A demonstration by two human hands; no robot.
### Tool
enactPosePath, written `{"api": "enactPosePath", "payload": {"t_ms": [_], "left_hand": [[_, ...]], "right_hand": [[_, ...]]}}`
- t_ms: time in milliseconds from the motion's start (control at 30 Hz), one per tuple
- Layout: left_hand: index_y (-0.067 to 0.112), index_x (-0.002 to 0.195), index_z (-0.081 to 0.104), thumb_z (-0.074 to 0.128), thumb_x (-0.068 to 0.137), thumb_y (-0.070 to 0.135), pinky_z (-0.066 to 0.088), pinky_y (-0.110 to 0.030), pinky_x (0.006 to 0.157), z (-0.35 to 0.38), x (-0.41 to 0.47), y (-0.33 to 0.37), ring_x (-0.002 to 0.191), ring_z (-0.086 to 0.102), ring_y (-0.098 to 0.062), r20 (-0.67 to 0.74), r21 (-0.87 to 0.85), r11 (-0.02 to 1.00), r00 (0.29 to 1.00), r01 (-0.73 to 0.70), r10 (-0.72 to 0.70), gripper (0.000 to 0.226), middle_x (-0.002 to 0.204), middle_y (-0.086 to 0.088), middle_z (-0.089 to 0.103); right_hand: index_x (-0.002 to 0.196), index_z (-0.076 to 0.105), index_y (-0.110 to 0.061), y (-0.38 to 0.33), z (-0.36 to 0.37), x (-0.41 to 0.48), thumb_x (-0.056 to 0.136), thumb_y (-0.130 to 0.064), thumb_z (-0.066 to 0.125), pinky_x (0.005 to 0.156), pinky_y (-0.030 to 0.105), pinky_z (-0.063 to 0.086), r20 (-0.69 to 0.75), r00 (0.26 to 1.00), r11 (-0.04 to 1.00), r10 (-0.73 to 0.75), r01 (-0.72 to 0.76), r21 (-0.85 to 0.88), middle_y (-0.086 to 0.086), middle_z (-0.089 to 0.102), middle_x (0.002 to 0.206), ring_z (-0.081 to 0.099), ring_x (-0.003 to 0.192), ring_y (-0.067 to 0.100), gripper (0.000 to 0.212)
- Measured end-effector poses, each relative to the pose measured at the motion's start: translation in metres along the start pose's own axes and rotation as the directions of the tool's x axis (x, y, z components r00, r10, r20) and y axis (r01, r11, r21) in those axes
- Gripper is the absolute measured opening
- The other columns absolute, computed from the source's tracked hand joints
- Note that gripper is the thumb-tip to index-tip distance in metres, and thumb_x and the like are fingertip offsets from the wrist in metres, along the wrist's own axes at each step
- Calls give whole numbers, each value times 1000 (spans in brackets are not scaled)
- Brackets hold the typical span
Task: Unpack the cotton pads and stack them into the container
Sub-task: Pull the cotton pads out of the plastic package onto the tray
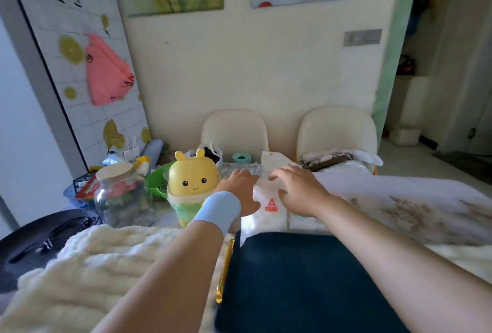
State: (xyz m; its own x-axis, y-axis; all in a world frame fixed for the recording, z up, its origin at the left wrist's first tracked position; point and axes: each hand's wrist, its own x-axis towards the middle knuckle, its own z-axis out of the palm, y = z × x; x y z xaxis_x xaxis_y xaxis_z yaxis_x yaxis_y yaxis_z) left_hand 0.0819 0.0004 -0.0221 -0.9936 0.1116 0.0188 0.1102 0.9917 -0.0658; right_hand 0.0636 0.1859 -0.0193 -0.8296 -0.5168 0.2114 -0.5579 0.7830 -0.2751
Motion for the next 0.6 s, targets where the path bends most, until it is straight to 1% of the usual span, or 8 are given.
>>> {"api": "enactPosePath", "payload": {"t_ms": [100,167,233,300,400,433,500,600], "left_hand": [[35,151,31,55,90,45,22,-40,118,-4,-22,7,144,19,-22,-89,78,996,995,-42,49,66,155,4,27],[38,146,39,55,89,45,22,-38,117,-4,-33,7,142,20,-21,-135,31,999,990,-28,32,60,152,5,28],[39,137,50,55,90,45,24,-36,116,-6,-43,7,141,21,-20,-196,-8,1000,980,-23,21,48,149,6,29],[36,127,58,53,93,43,29,-35,113,-10,-50,9,141,26,-19,-208,-80,996,978,-26,9,35,149,8,32],[29,124,52,54,96,37,46,-34,92,-17,-55,21,122,53,-22,-165,-237,972,985,2,-43,30,142,7,45],[27,128,46,55,95,36,47,-34,87,-18,-56,27,115,57,-24,-145,-266,964,988,12,-52,35,139,6,50],[28,134,39,60,93,35,48,-35,92,-18,-58,38,113,59,-25,-74,-349,937,996,26,-55,47,136,5,55],[37,132,49,62,90,39,48,-36,99,-22,-61,52,113,59,-20,-26,-395,919,999,17,-30,44,131,11,60]], "right_hand": [[158,22,-29,-5,-13,-2,90,-14,48,118,46,27,65,993,995,94,-92,-25,-1,20,164,23,149,26,74],[159,15,-34,-5,-13,0,89,-13,47,117,47,30,165,973,984,165,-173,41,-1,21,166,26,149,27,80],[154,33,-32,-4,-8,-2,92,-11,50,109,41,41,175,971,980,162,-179,89,3,39,157,43,138,27,68],[142,53,-23,-4,-3,-7,94,-13,58,105,38,43,89,988,986,128,-137,99,4,49,146,49,131,26,49],[125,66,-18,-5,1,-17,87,-18,74,91,31,46,11,995,981,97,-97,166,0,58,128,56,118,21,38],[116,70,-19,-6,1,-22,84,-20,78,83,29,45,2,996,973,95,-93,209,-3,60,119,59,109,18,33],[94,71,-21,-7,1,-34,82,-21,80,73,28,41,-29,996,967,81,-72,243,-9,58,104,57,95,14,15],[76,66,-26,-3,-6,-57,84,-21,79,72,28,38,-138,989,965,44,-6,264,-12,53,91,53,83,9,16]]}}
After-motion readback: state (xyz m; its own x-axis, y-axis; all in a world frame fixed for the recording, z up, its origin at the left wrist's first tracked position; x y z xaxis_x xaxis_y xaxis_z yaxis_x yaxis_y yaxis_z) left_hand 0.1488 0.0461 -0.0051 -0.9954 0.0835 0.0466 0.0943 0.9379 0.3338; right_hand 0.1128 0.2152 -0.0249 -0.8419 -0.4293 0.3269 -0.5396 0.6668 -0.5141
